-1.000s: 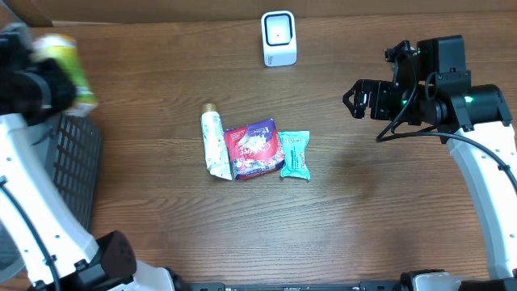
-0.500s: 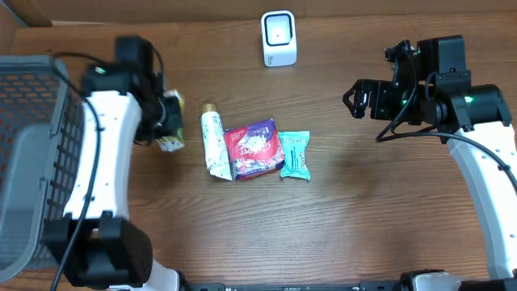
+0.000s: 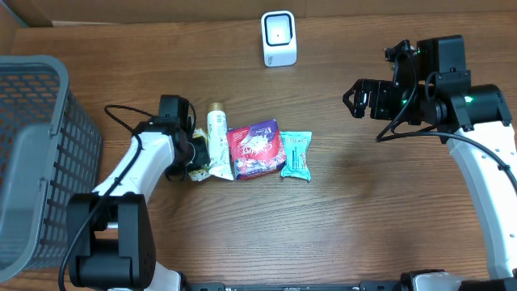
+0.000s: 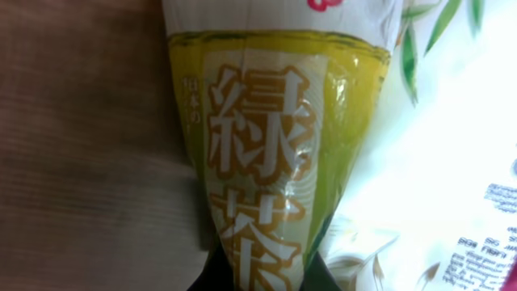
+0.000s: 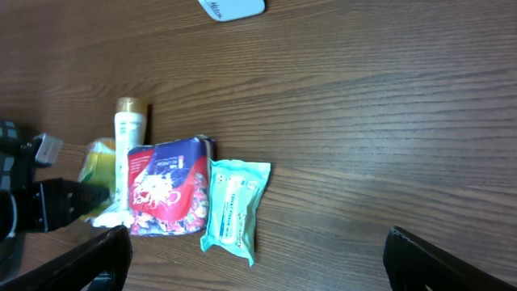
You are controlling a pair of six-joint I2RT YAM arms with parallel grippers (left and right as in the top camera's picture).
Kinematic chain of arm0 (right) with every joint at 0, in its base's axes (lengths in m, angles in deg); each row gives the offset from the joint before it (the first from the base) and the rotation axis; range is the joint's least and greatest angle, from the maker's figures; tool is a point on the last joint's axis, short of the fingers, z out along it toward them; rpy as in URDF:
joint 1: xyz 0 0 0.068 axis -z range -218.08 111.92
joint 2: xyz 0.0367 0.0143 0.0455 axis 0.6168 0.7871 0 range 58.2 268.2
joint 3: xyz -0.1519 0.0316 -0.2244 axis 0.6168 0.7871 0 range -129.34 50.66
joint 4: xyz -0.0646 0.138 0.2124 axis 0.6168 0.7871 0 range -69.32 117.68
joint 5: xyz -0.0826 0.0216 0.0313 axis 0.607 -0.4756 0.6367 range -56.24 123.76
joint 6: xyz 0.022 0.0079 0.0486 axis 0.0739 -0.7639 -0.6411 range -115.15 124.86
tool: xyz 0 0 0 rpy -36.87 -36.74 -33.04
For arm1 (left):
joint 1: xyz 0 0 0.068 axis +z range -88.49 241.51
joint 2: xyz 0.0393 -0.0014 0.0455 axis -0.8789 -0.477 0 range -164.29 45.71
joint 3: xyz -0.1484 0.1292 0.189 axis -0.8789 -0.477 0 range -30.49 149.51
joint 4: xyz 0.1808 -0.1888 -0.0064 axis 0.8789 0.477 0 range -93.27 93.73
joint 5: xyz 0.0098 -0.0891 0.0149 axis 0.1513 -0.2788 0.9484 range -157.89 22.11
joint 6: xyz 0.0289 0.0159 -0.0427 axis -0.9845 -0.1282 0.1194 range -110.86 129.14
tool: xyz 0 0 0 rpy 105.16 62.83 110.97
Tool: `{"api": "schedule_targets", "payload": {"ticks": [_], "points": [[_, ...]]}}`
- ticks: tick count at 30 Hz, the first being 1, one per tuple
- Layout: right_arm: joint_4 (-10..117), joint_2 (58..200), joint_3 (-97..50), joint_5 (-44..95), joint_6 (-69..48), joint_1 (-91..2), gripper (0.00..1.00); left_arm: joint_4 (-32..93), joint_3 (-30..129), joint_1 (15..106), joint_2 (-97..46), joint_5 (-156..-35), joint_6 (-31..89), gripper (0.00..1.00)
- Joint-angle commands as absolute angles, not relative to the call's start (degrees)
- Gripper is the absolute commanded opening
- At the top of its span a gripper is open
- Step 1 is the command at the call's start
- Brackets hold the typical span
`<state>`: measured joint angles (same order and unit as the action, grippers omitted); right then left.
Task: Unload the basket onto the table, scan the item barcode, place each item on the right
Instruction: 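Carry green tea carton out and set it left of white tube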
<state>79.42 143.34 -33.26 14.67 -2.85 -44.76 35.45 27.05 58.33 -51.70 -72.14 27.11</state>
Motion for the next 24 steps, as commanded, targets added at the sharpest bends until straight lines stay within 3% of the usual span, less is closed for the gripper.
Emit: {"api": "schedule_targets", "payload": {"ticks": [1,5,11,13,22,24], "points": [[79.3,143.2,-34.8,14.8,-2.6,-44.5,1.00,29.6,24.7,55.2,-51.7,-74.1,25.9,0.06],[79.4,143.2,-34.8,14.8,-2.6,-44.5,1.00,25.1,24.5,51.4,-51.7,-74.1,22.3,0.10],[80.0,143.2,-34.8,14.8,-2.6,-44.5,1.00,24.2,24.5,45.8,-51.7,-70.3,19.0,0.53],[80.4,143.2,-34.8,14.8,-2.6,-44.5,1.00,25.7,25.0,45.9,-51.6,-68.6,19.0,0.63],[82.5,143.2,-34.8,14.8,-2.9,-44.4,1.00,47.0,43.2,53.0,-49.4,-67.5,19.0,0.96],[83.7,143.4,-34.7,14.8,-3.8,-44.5,1.00,53.4,51.3,54.6,-48.7,-67.5,19.0,0.98]]}}
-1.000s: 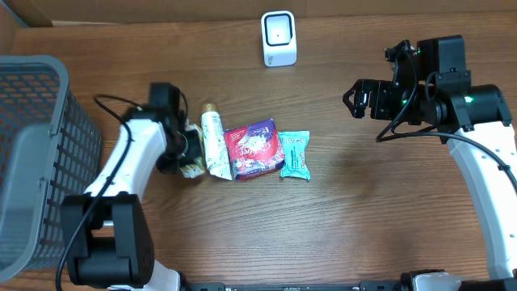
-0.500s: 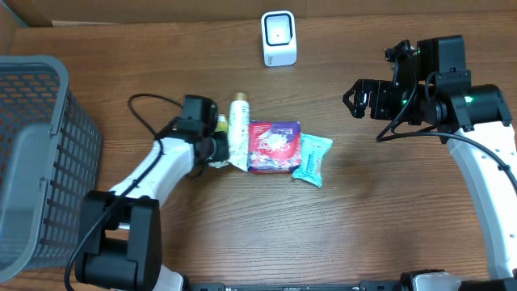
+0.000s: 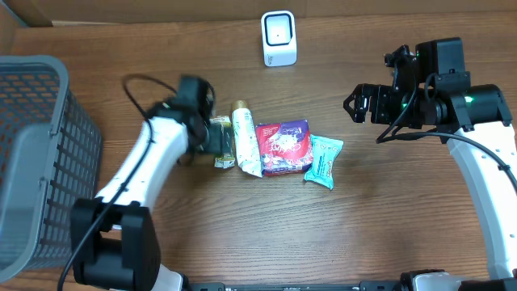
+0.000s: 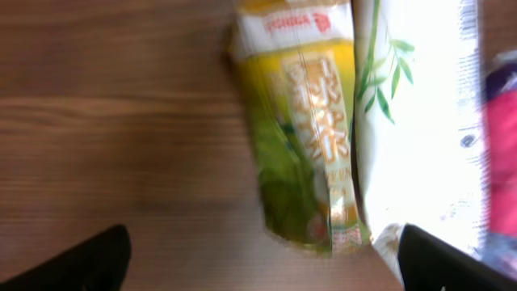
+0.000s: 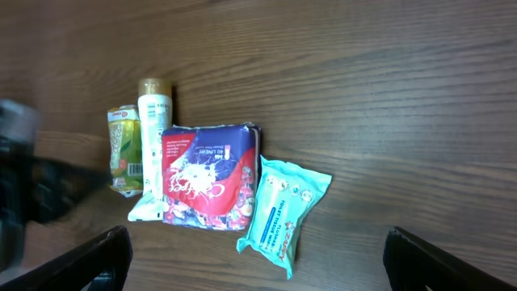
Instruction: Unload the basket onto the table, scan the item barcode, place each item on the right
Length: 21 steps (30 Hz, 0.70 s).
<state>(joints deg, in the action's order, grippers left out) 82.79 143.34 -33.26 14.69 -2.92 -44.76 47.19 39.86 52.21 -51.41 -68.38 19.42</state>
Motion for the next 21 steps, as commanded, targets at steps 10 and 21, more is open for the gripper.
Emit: {"api": "schedule_targets", "payload": {"ticks": [10,21], "points": [[83.1,143.8,-26.8,14.6,-5.9,-44.5,1.00,69.2,77.1,55.1,-48.0,-67.5,18.9,1.00],[78.8,143.9,-18.6,12.8,-7.9,-44.5,0.94,71.5,83.1,55.1,-46.7,-67.3,18.9,1.00]]}}
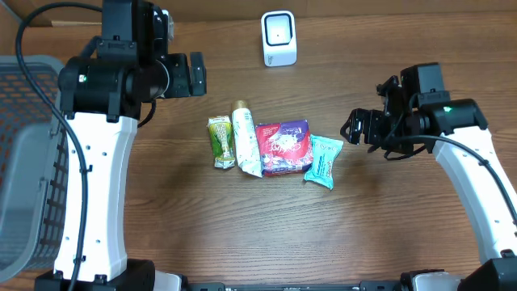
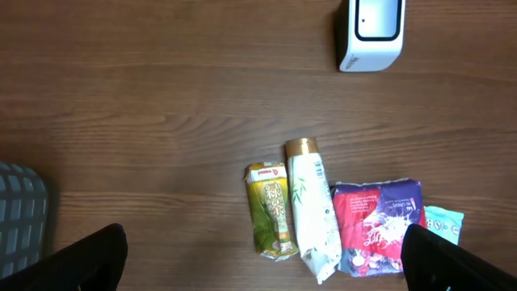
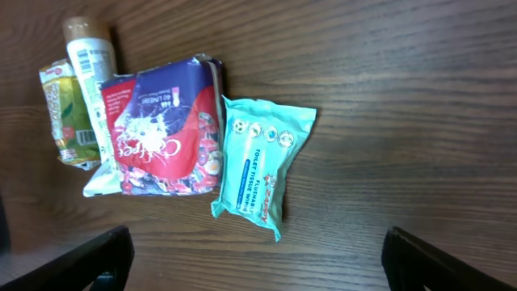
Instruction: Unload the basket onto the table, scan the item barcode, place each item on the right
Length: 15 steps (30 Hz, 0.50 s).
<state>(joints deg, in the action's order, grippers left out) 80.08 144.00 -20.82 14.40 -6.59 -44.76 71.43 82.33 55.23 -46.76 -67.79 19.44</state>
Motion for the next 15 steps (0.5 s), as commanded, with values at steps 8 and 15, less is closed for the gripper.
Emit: {"api": "schedule_targets", "payload": {"ticks": [8,15], "points": [[72.0,144.0,-9.3,11.5,-10.4,-44.5,0.78,71.5,82.9,55.1,-46.9,-67.3,19.0,1.00],[61.5,144.2,-0.8,8.7,-13.4,-44.5,0.67,71.5,82.9,55.1,-46.9,-67.3,19.0,1.00]]}}
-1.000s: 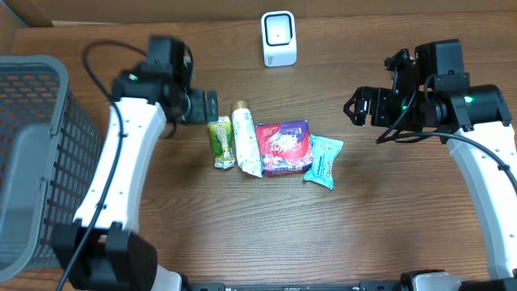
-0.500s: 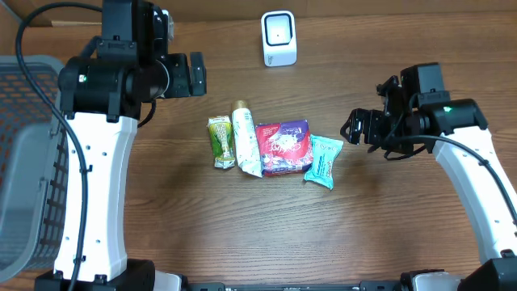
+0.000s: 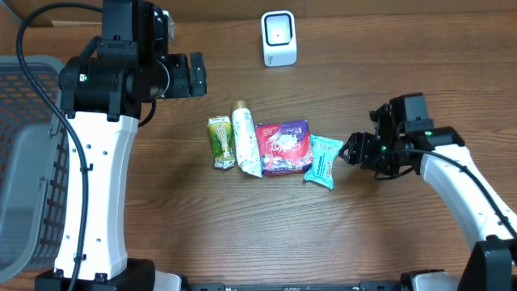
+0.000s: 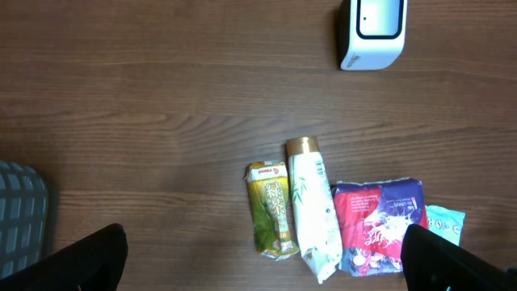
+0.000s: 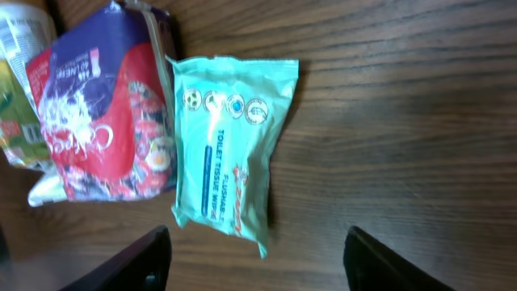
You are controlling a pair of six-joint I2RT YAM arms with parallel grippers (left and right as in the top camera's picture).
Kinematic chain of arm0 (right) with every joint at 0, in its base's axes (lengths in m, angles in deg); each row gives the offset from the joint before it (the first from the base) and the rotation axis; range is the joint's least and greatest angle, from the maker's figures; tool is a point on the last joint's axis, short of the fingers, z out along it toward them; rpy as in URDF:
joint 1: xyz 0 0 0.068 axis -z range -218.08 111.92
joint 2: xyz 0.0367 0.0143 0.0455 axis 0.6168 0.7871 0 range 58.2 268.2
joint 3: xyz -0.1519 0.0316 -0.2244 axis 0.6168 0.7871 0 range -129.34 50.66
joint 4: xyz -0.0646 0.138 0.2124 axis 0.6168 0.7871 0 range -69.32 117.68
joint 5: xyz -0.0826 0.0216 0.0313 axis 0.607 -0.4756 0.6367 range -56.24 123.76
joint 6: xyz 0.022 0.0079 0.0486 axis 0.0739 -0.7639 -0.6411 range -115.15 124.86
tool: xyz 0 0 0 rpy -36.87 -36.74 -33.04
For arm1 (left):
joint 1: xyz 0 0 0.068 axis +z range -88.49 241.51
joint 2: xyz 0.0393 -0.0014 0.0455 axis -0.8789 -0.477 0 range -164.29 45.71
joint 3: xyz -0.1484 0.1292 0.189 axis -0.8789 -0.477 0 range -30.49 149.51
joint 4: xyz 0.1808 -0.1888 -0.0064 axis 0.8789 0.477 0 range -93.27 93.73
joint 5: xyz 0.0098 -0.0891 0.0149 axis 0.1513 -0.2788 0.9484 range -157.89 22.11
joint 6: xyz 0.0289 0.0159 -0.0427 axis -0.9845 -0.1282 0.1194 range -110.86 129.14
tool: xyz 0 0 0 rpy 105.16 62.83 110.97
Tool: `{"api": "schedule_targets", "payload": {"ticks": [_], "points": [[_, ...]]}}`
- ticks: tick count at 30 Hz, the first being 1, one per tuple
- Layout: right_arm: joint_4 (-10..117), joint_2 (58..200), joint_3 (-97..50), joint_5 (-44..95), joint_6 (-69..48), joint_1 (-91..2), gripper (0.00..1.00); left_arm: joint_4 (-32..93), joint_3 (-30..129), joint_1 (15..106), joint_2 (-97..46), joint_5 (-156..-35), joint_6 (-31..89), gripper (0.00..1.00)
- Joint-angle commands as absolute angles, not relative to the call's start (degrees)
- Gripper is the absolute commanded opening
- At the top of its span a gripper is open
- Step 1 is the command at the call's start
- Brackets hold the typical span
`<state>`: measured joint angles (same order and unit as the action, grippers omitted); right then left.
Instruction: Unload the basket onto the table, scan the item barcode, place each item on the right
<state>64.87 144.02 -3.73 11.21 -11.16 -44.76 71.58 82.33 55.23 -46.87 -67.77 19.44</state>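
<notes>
A white barcode scanner (image 3: 279, 38) stands at the table's far middle, also in the left wrist view (image 4: 371, 32). Mid-table lies a row of items: a green tea carton (image 3: 219, 142), a white tube (image 3: 245, 149), a red and blue pack (image 3: 282, 148) and a teal tissue-wipe pack (image 3: 323, 161). My right gripper (image 3: 349, 150) is open just right of the teal pack (image 5: 228, 141), which lies ahead of its spread fingers; nothing is between them (image 5: 257, 259). My left gripper (image 3: 194, 75) is open, raised high at the back left, looking down on the row (image 4: 262, 259).
A grey mesh basket (image 3: 32, 162) fills the left edge of the table; its corner shows in the left wrist view (image 4: 20, 210). The wooden tabletop (image 3: 266, 234) runs bare in front of the items.
My right gripper has moved left and down, closer to the teal pack, which now fills more of its view. The left arm and the items have not moved.
First my left gripper was pressed close to the green carton, with the row further left. Then the whole row lay further right and the gripper stood open beside the carton. Then the left arm was raised at the back left, and the right gripper has neared the teal pack.
</notes>
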Motion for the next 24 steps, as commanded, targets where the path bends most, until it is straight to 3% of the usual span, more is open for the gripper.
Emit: {"api": "schedule_targets", "payload": {"ticks": [1,13,24], "points": [[60.2,144.4,0.1,7.8,-13.4,-44.5,0.66,71.5,82.9,55.1,-46.9,-67.3,19.0,0.99],[55.6,152.8,2.0,0.6,-9.9,-45.0,0.63,71.5,82.9,55.1,-46.9,-67.3,19.0,1.00],[52.6,158.6,2.0,0.2,-10.2,-46.9,0.40,71.5,82.9,55.1,-46.9,-67.3,19.0,0.99]]}}
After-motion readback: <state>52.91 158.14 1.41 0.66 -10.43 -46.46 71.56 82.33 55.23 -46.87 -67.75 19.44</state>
